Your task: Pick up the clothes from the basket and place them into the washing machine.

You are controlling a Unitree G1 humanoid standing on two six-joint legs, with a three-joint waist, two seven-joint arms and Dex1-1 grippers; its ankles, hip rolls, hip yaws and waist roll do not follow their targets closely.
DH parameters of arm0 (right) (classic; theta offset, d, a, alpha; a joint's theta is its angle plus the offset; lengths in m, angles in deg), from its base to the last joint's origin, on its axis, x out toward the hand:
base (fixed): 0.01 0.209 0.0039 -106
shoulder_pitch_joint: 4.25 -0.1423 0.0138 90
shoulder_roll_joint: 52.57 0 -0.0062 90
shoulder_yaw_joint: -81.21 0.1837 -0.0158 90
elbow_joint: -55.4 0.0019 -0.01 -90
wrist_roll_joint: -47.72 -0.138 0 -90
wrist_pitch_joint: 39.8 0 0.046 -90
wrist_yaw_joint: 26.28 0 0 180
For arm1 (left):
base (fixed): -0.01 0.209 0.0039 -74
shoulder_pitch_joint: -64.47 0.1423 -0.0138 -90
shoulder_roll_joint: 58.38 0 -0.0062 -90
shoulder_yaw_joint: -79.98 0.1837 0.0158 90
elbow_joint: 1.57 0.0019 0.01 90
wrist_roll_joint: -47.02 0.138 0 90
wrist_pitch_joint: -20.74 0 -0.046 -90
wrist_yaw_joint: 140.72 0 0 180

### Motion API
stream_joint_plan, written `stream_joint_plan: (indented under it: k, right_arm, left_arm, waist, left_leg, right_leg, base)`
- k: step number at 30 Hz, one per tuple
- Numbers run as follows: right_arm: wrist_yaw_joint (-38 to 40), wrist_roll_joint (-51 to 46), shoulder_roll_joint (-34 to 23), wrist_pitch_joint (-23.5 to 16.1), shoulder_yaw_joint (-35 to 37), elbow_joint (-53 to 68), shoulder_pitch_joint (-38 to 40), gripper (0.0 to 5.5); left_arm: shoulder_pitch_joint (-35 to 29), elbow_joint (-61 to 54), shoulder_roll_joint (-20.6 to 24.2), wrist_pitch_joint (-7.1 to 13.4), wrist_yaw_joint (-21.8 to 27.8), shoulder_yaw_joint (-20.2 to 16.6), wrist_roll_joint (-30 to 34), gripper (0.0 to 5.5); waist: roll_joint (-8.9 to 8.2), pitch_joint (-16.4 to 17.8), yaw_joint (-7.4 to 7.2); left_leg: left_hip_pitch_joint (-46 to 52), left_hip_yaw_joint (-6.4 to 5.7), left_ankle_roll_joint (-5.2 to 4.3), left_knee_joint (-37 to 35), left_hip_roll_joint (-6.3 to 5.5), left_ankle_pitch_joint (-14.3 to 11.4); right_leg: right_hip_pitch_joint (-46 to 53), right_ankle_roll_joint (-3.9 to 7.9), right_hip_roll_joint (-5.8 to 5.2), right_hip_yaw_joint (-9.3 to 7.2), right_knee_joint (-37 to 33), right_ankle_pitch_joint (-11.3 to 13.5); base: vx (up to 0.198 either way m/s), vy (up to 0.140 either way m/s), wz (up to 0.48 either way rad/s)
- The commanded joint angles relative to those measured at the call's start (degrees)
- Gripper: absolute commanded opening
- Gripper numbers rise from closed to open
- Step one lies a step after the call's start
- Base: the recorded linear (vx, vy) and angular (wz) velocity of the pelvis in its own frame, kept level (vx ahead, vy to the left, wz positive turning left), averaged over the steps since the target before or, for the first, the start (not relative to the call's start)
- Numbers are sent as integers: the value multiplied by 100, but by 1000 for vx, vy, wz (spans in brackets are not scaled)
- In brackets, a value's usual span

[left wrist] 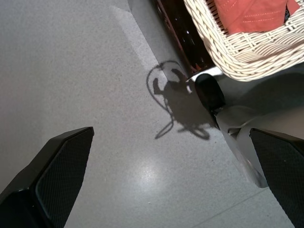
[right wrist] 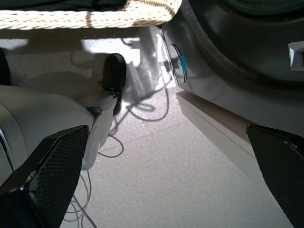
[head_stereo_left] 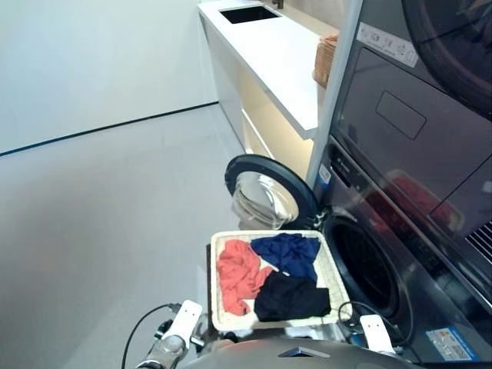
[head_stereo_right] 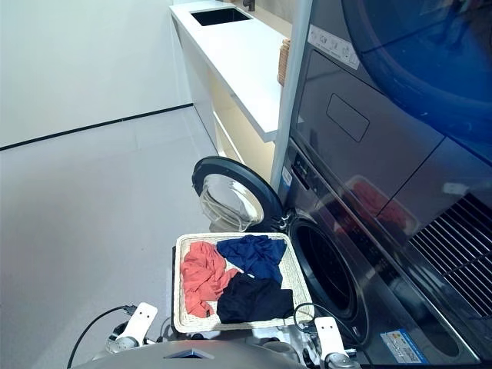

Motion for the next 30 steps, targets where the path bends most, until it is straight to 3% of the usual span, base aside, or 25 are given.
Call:
stream_joint_plan:
  k: [1,9,13,16,21,26,30]
  right_arm:
    - [73,135,162,-117,-139,-6,-311,550]
    - [73,98,195,-149,-173,80,-286,550]
    - [112,-9,235,-189,-113,89,-268,550]
    - [165,-161,241,-228,-84,256,-270,550]
    - [394,-712,203,-394,0,577,-522,550]
    - [584,-1070,-16,-653,-277,2171,-895,550]
    - [712,-1240,-265,-924,-505,4055,-1115,550]
  left_arm:
    - [-445,364,81,101,-17,-50,189,550]
    - [-420,386,90,115,-151,-189,62,550]
    - [-400,476,59,83,-234,-583,-462,550]
    - [-459,393,52,117,-282,-659,-607,550]
    - [-706,-43,-33,277,-471,-722,-1492,550]
    - [-963,-1353,-23,594,-741,-396,-2138,550]
    - [-1298,-2272,-11,783,-1020,-193,-2704,550]
  waist:
    - [-237,283,1]
    - [-260,290,16]
    - [-270,306,20]
    - [-266,373,-19]
    - [-225,624,-47]
    - [-244,1120,-77]
    - [-283,1505,-132]
  left_leg:
    - [304,-109,26,21,-196,-451]
    - [314,-114,26,21,-193,-460]
    - [318,-124,27,21,-187,-462]
    - [280,-127,29,21,-190,-443]
    - [-23,-93,39,146,-174,-366]
    - [-775,-141,20,900,-153,-471]
    - [-1487,-138,-5,1396,-112,-530]
  right_leg:
    - [-172,236,-225,-77,101,103]
    - [-172,229,-218,-81,117,90]
    - [-178,221,-210,-71,146,60]
    - [-257,203,-190,-7,204,45]
    - [-614,168,-173,101,338,67]
    - [-1202,99,-192,207,685,91]
    - [-1981,56,-97,338,1227,69]
  base:
    - [0,0,0]
    - [0,0,0]
    - [0,0,0]
    - [-19,0,0]
    - [-75,-9,-27]
    - [-148,-30,-15]
    - [-179,-26,-41]
